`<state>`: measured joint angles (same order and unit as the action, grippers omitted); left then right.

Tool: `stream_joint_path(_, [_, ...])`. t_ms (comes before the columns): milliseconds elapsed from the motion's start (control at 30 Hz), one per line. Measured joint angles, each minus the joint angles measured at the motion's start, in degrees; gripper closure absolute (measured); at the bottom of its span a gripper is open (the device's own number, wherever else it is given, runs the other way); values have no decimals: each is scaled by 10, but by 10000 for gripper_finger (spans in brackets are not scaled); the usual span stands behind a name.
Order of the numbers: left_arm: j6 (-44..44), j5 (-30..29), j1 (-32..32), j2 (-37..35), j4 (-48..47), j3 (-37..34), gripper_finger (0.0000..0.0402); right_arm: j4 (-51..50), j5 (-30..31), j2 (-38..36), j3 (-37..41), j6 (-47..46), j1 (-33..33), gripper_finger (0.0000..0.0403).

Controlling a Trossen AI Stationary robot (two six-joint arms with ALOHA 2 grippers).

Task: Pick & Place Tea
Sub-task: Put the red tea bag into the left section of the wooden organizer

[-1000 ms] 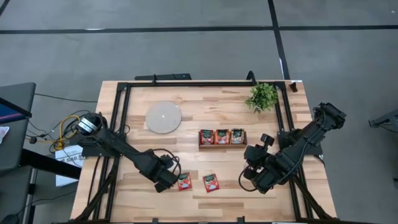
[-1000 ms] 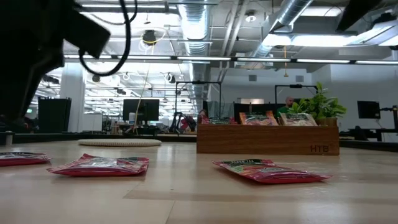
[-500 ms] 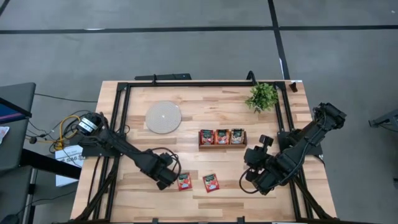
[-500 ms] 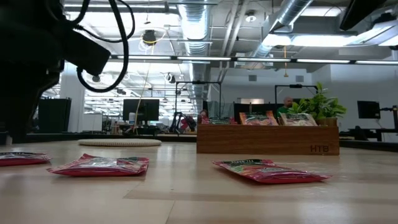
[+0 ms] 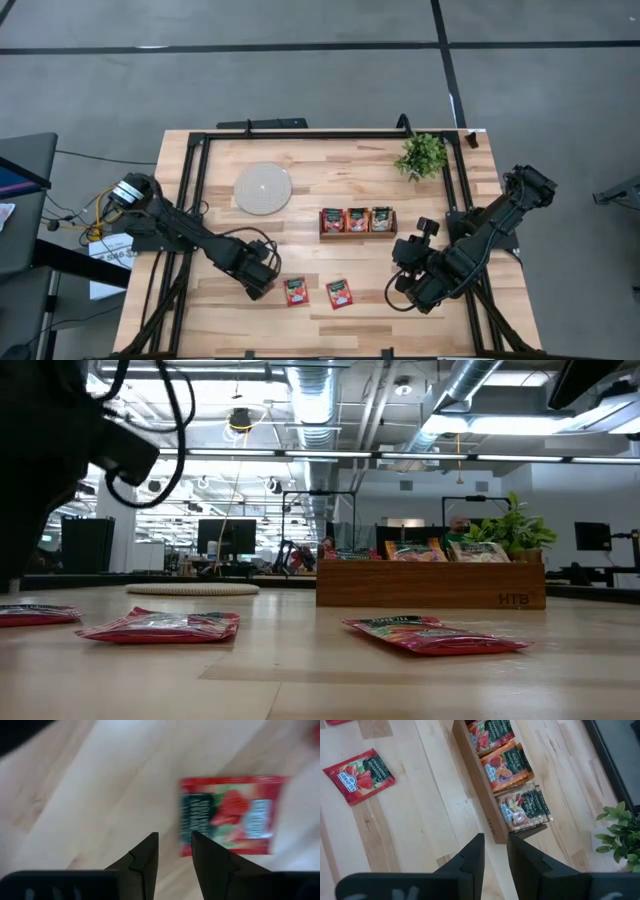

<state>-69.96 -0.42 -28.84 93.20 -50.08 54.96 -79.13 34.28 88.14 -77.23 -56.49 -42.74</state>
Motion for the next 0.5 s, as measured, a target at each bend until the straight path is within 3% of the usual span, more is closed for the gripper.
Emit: stream_joint_path(500, [15, -4, 27, -14, 53, -20, 294, 3, 0, 0, 0, 0, 1, 327])
